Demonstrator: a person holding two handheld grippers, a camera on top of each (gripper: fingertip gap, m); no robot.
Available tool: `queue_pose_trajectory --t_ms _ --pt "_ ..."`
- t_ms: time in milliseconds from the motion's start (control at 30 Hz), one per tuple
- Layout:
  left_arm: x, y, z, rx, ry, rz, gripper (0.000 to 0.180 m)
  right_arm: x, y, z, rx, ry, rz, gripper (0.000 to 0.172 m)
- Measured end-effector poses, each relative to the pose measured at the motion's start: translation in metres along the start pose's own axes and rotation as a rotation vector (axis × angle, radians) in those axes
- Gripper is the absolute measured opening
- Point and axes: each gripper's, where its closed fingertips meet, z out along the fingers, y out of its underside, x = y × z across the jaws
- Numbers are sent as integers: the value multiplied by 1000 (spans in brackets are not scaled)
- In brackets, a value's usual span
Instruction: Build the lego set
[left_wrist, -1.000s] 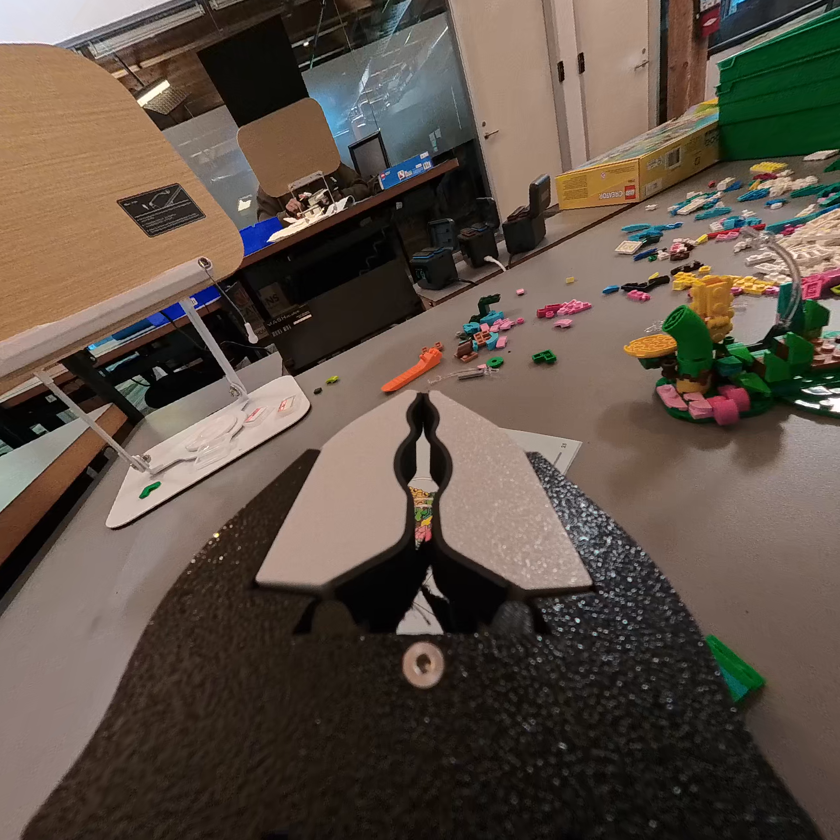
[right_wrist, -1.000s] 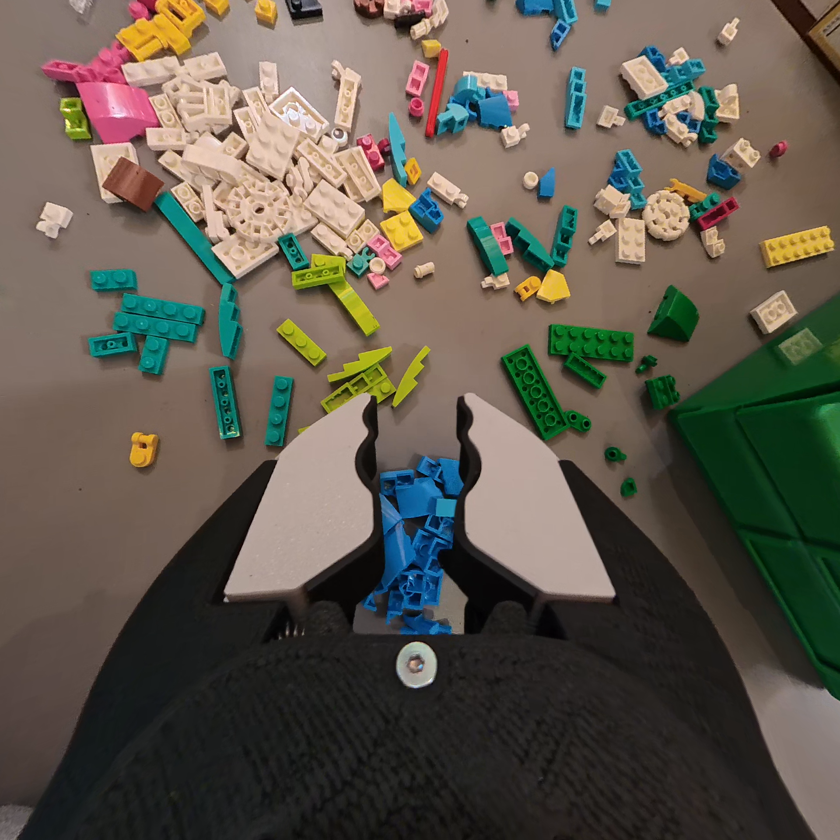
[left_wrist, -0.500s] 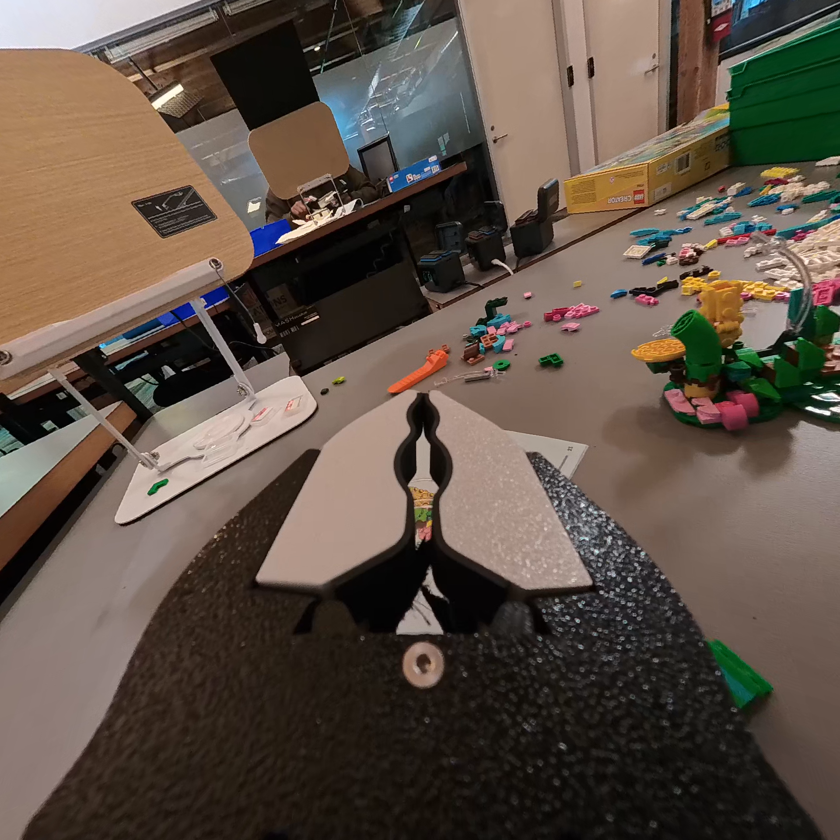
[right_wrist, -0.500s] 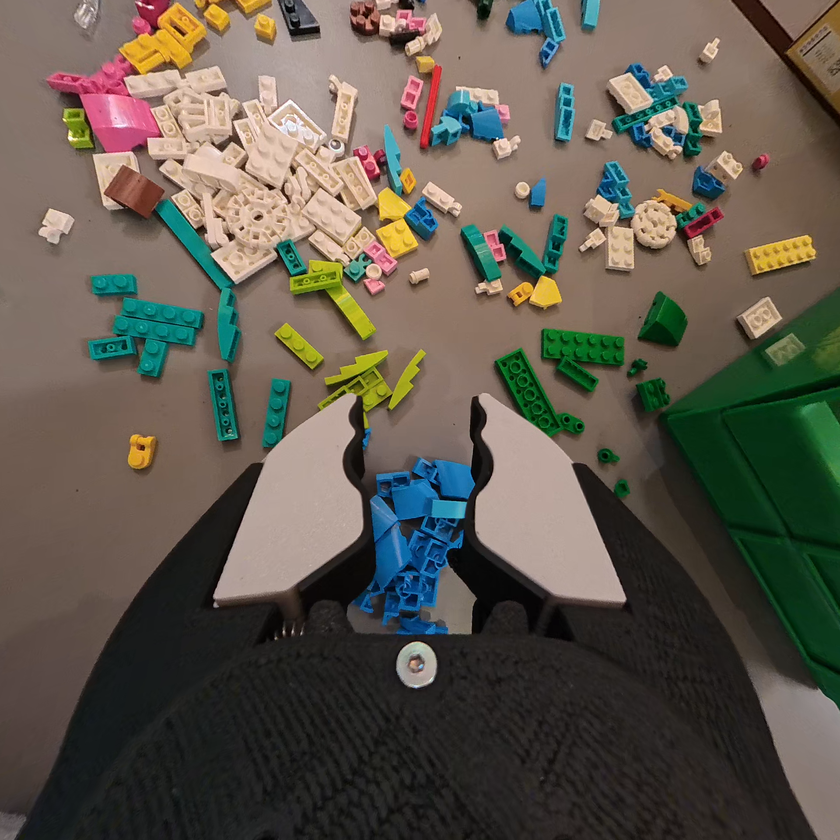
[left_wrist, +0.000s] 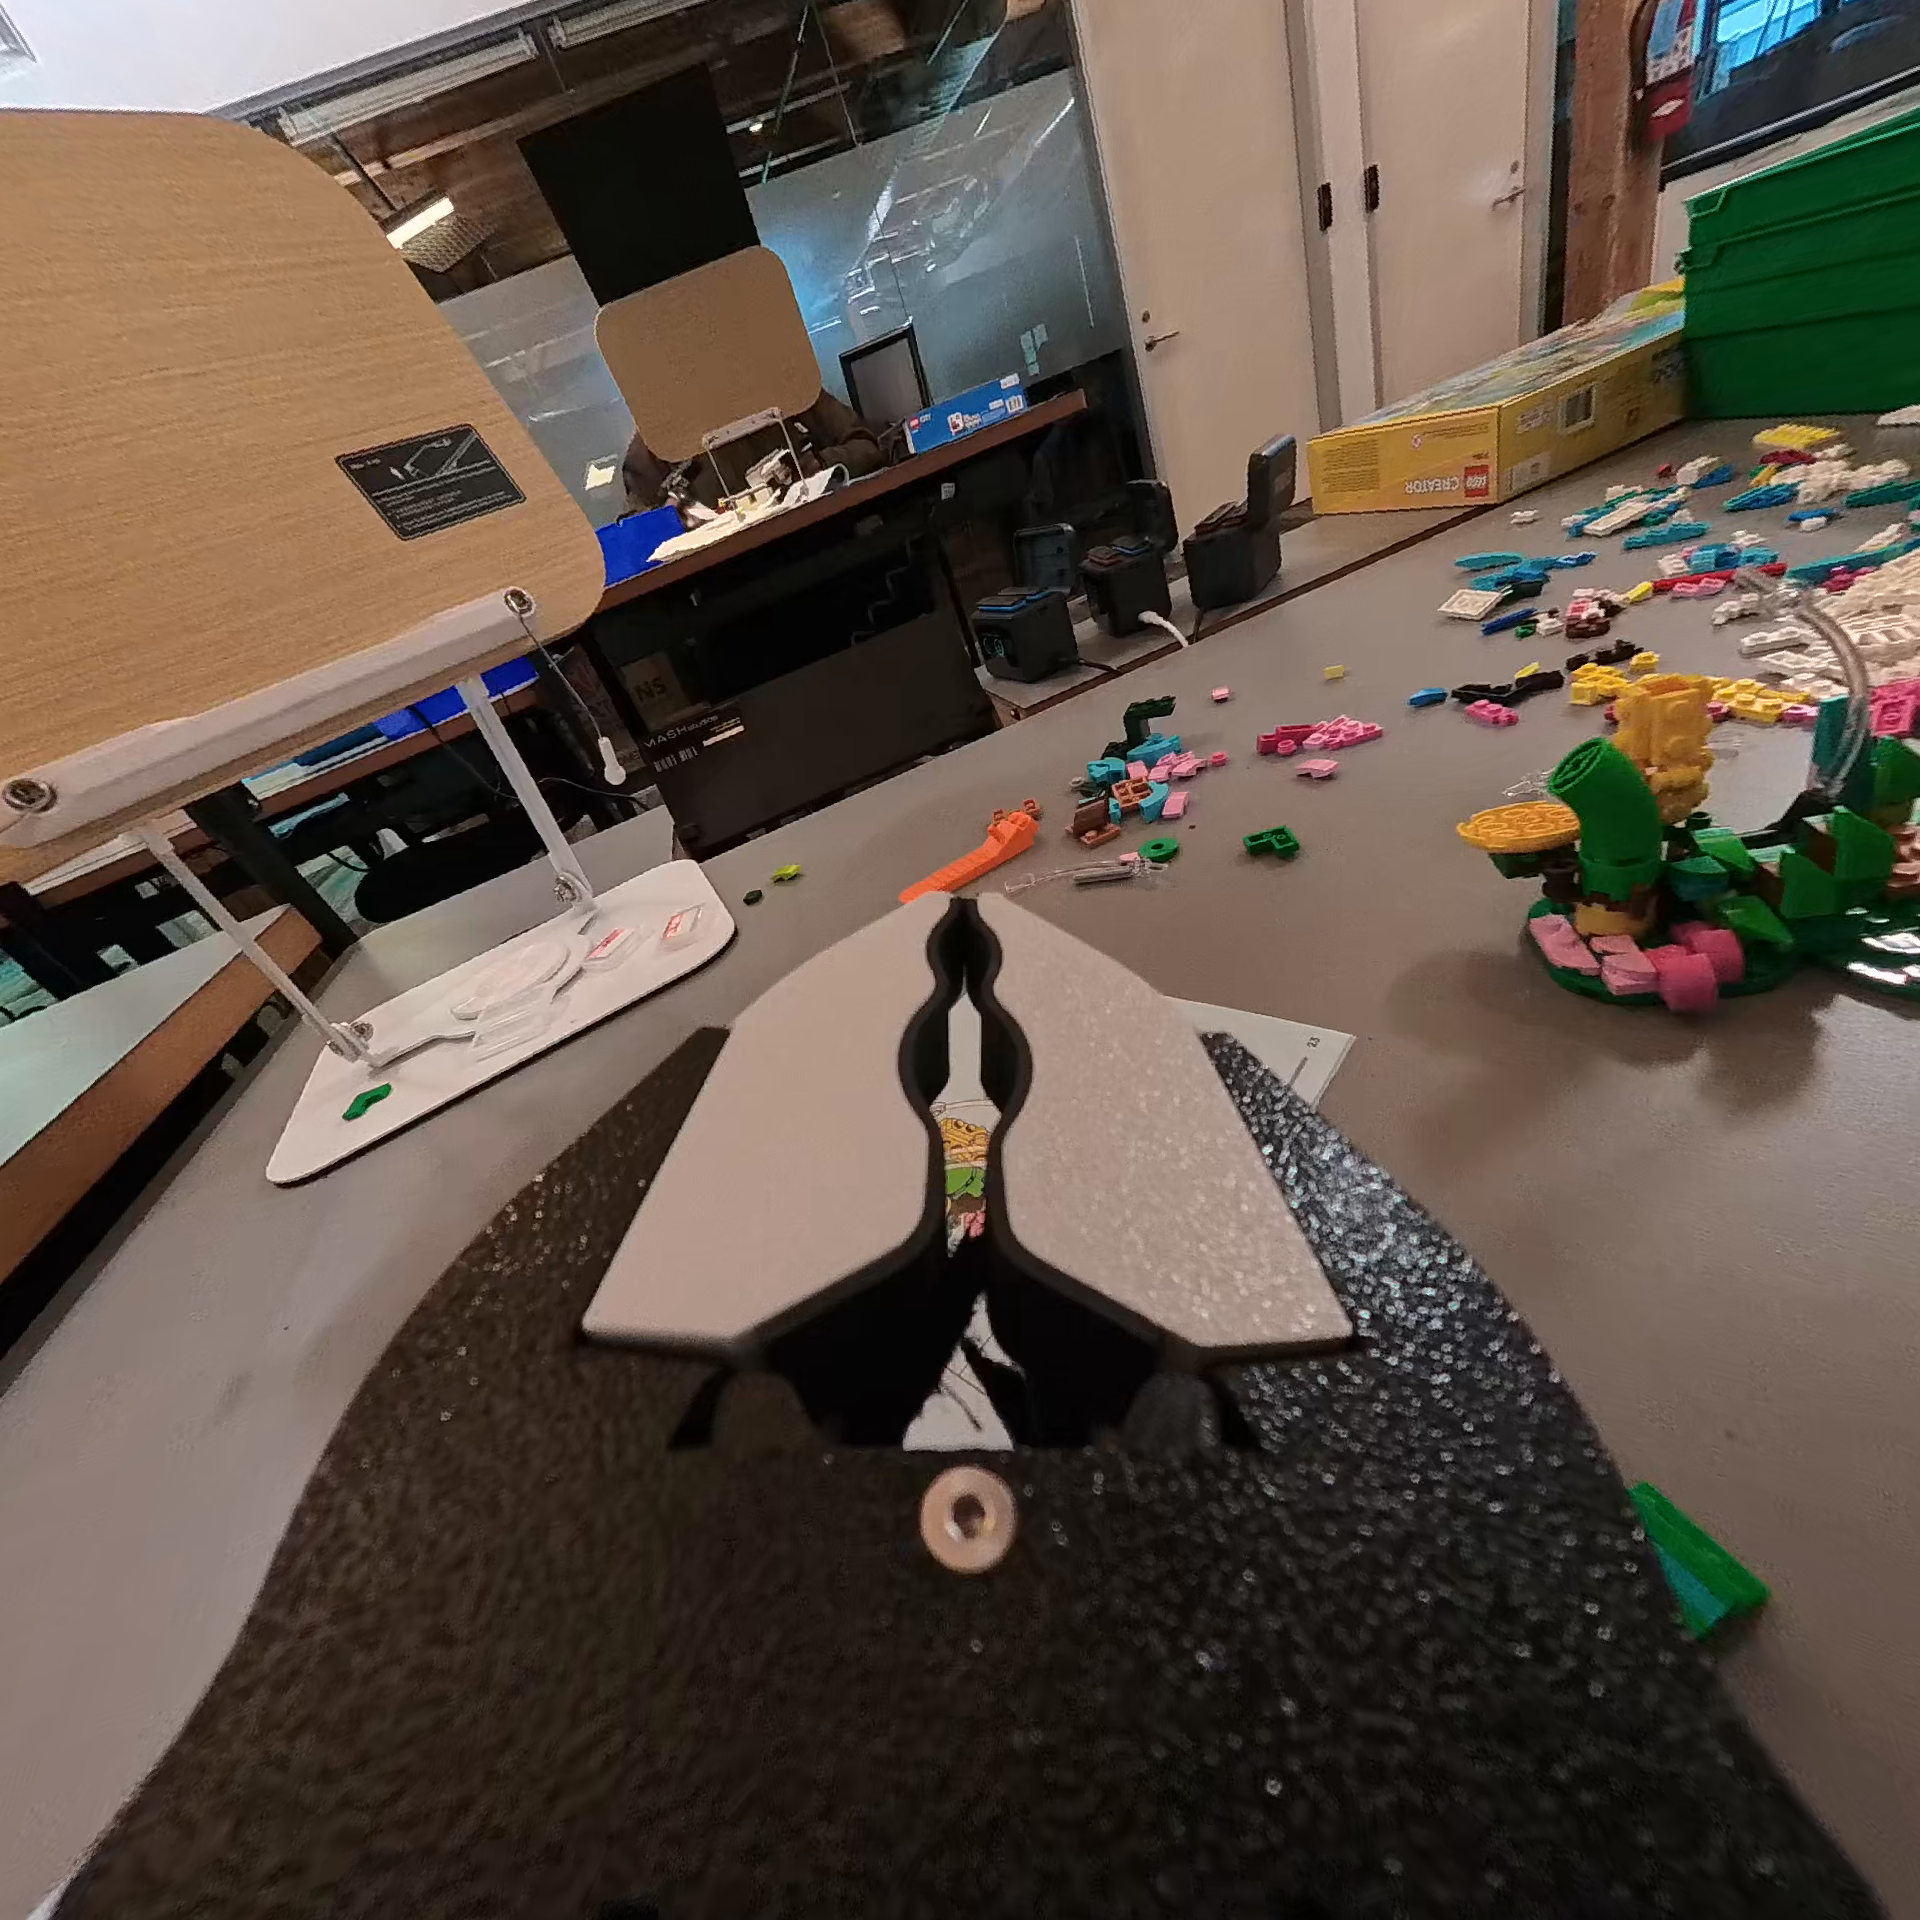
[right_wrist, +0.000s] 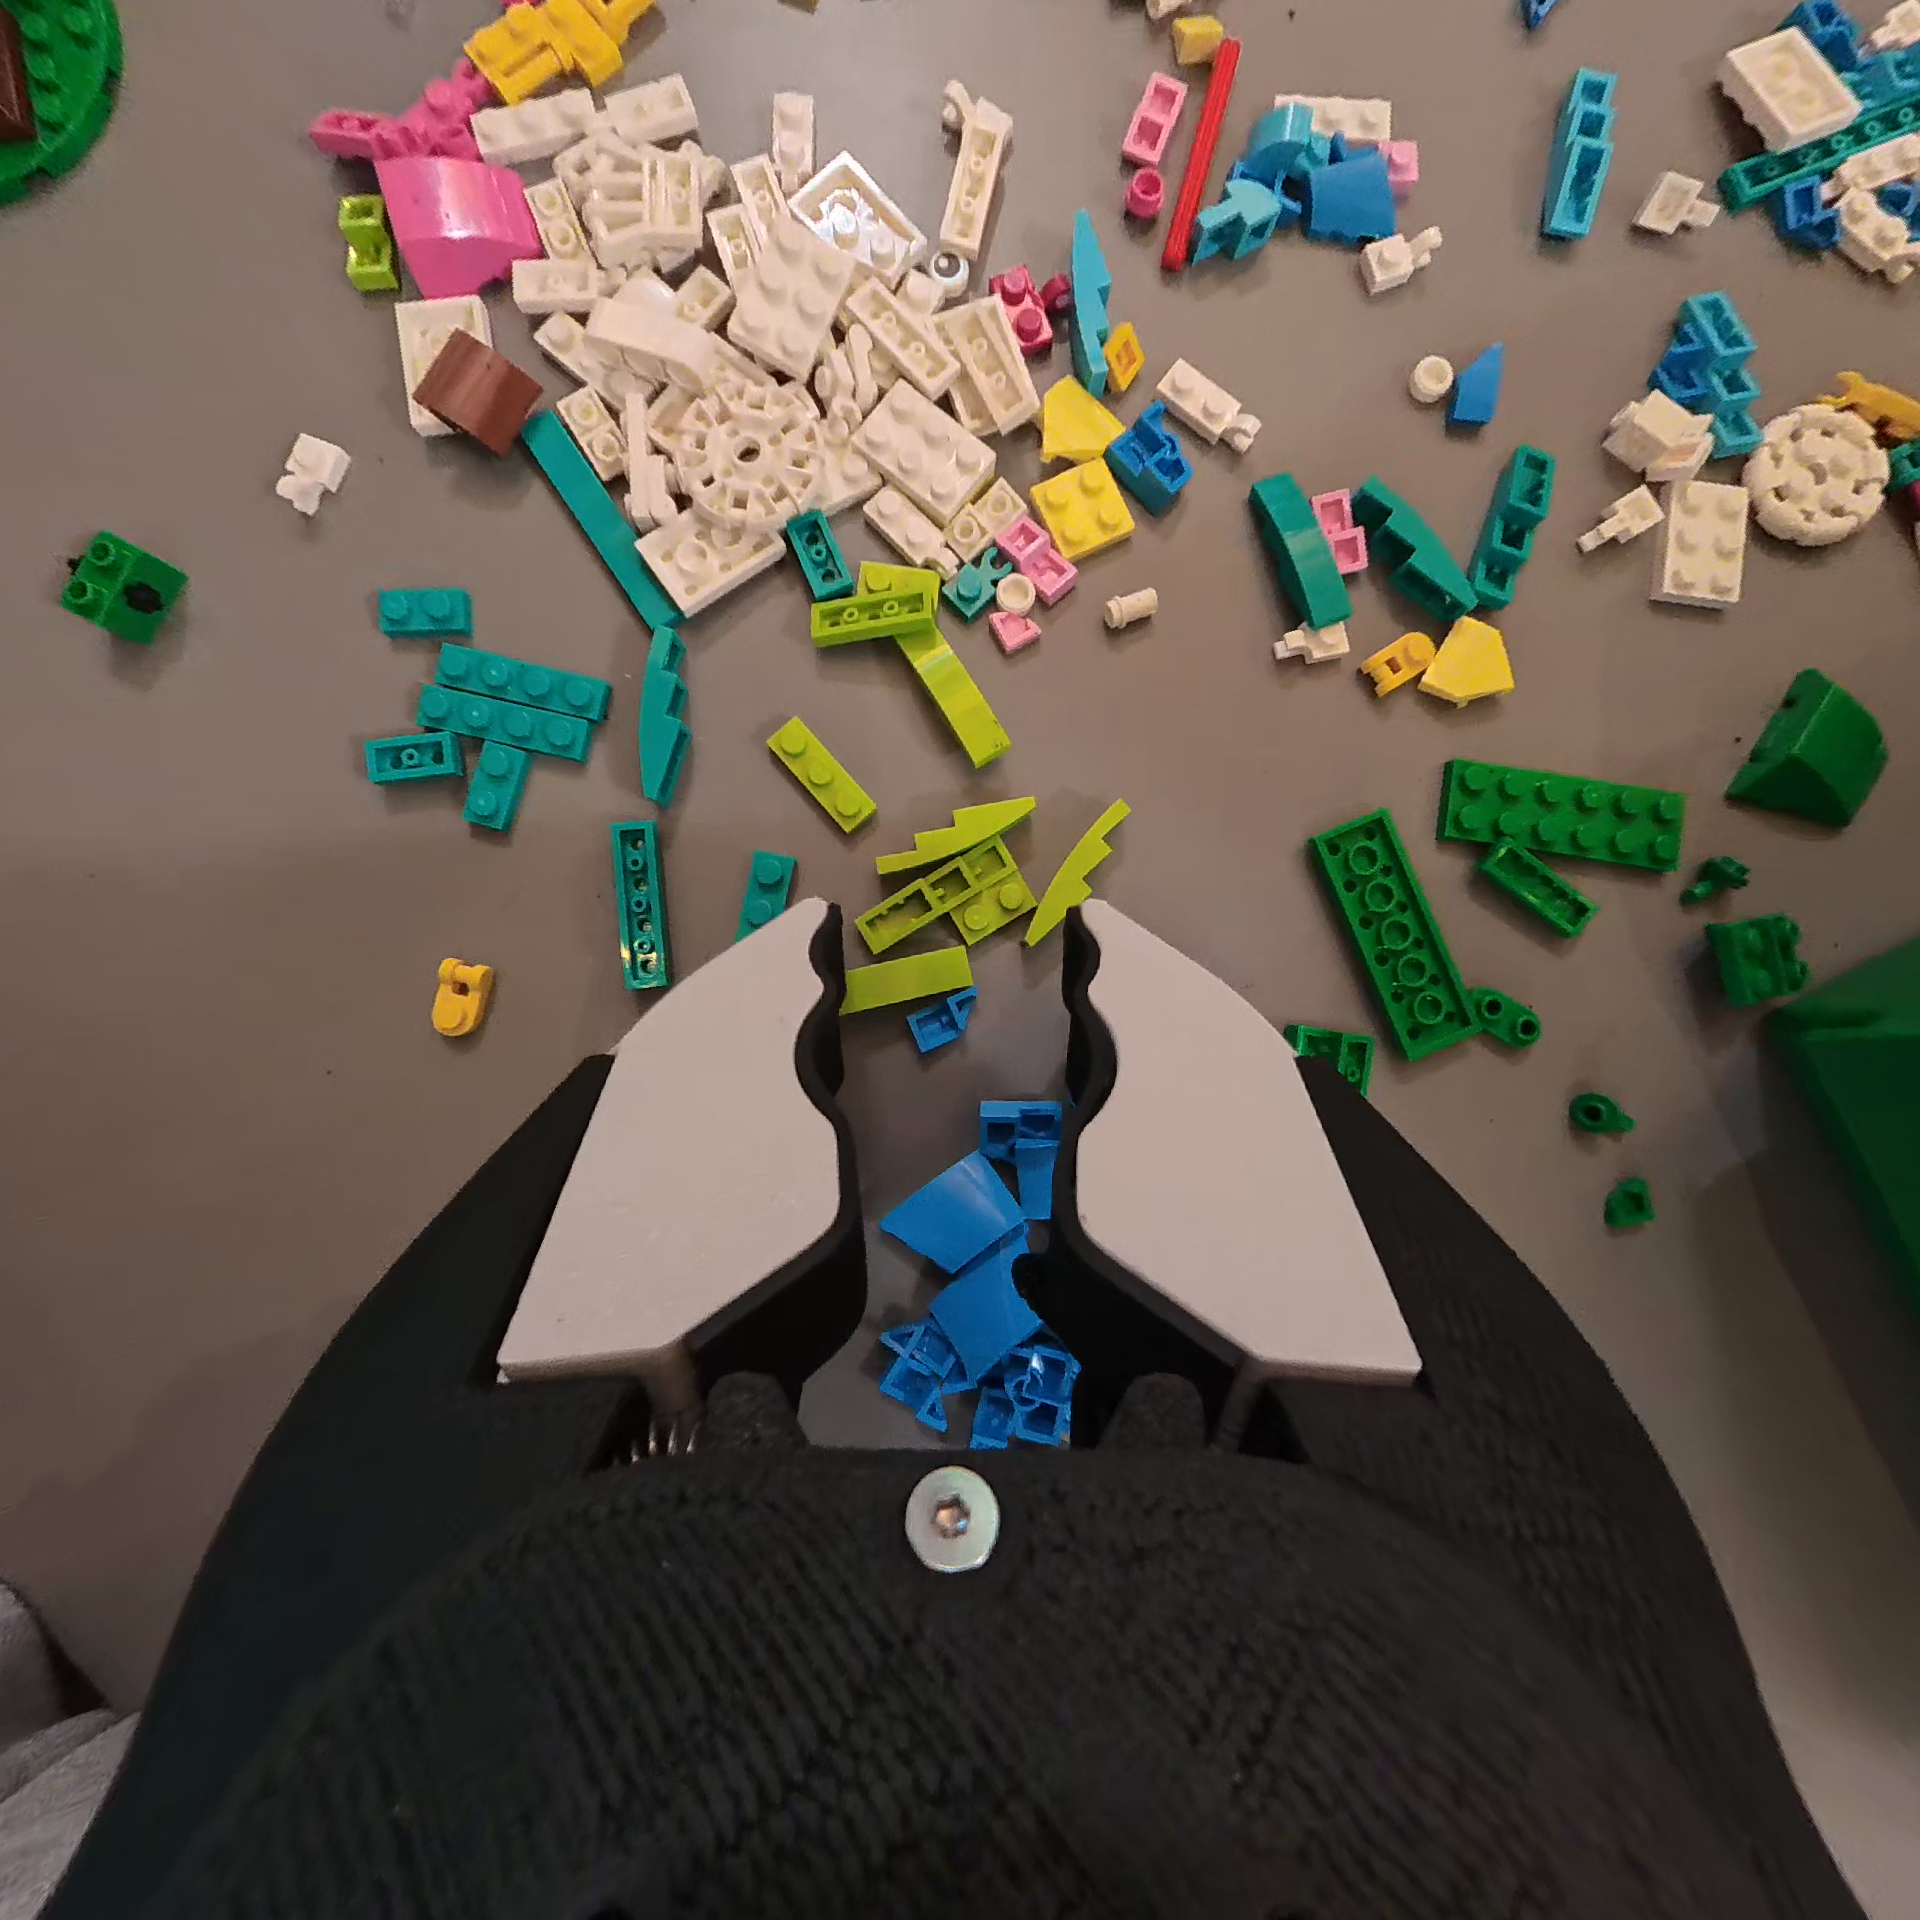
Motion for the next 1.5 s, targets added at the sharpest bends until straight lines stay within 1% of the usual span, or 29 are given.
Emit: queue_pose_trajectory --t_ms 367,667,833,933,1033,1167,1267,1367,1500 --pt "1 1 1 -4 3 -5 0 5 3 7 -18 24 -16 29" --pt "2 0 2 -2 1 -4 0 14 8 5 -44 70 -10 28" --pt "1 -4 0 24 -7 2 0 19 11 -3 -45 95 24 28" --pt "1 -3 0 18 -3 -2 0 10 0 -10 16 60 21 28" --pt "2 -2 1 12 0 0 0 -7 -20 -9 82 11 -20 28" --pt "2 -2 1 8 -1 1 0 -28 -46 8 121 -22 -120 27" --pt "1 -2 1 10 -2 -2 0 -44 -61 22 146 -73 -156 24" --pt "1 -2 1 10 -2 -6 0 -51 -67 34 153 -87 -178 24" --pt "0 -2 1 13 -5 -7 0 -52 -68 41 153 -93 -174 28"
